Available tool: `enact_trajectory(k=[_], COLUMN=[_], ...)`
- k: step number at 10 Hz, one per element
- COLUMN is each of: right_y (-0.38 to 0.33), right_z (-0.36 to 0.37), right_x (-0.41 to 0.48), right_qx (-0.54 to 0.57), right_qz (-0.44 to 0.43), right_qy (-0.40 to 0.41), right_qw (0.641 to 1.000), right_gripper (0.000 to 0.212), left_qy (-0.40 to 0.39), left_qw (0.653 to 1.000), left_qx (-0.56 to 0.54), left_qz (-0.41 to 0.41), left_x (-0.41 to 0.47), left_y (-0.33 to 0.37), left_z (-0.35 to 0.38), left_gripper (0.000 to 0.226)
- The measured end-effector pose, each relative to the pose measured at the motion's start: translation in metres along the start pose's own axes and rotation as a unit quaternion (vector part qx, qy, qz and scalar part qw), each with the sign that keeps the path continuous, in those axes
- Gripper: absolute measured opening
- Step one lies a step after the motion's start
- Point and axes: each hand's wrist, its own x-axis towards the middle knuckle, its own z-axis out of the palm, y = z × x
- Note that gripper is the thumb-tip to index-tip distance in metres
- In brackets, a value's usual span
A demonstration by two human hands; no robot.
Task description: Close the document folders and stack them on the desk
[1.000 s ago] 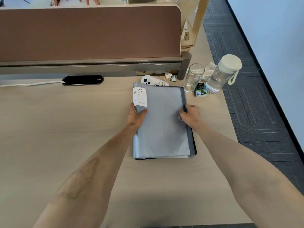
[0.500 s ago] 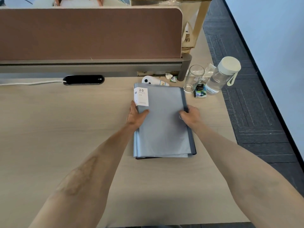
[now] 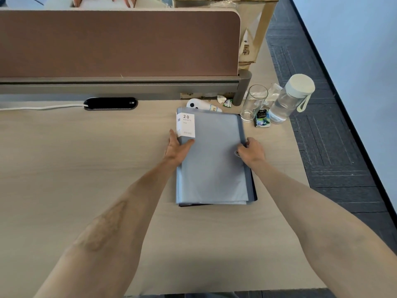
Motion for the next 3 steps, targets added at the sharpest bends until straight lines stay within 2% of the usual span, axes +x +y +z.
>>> enact_trajectory(k=[1,3], right_y=[0.004,-0.008], right_z=[0.003,-0.001], right_x=[0.002,-0.01], right_qx=[-0.008,-0.025], right_qz=[-0.001,0.001], right_qy=[0.004,0.038], right_qw=[1.0,0.999], right_gripper=[0.015,0.043], left_qy=[0.005,0.024], left_qw=[1.0,1.0], left_qx=[-0.009,0.017], left_qz=[-0.003,0.008], left_x=[-0.003,-0.02], left_y=[0.002,-0.003], left_z=[-0.002,-0.018], left_gripper=[0.089,0.066])
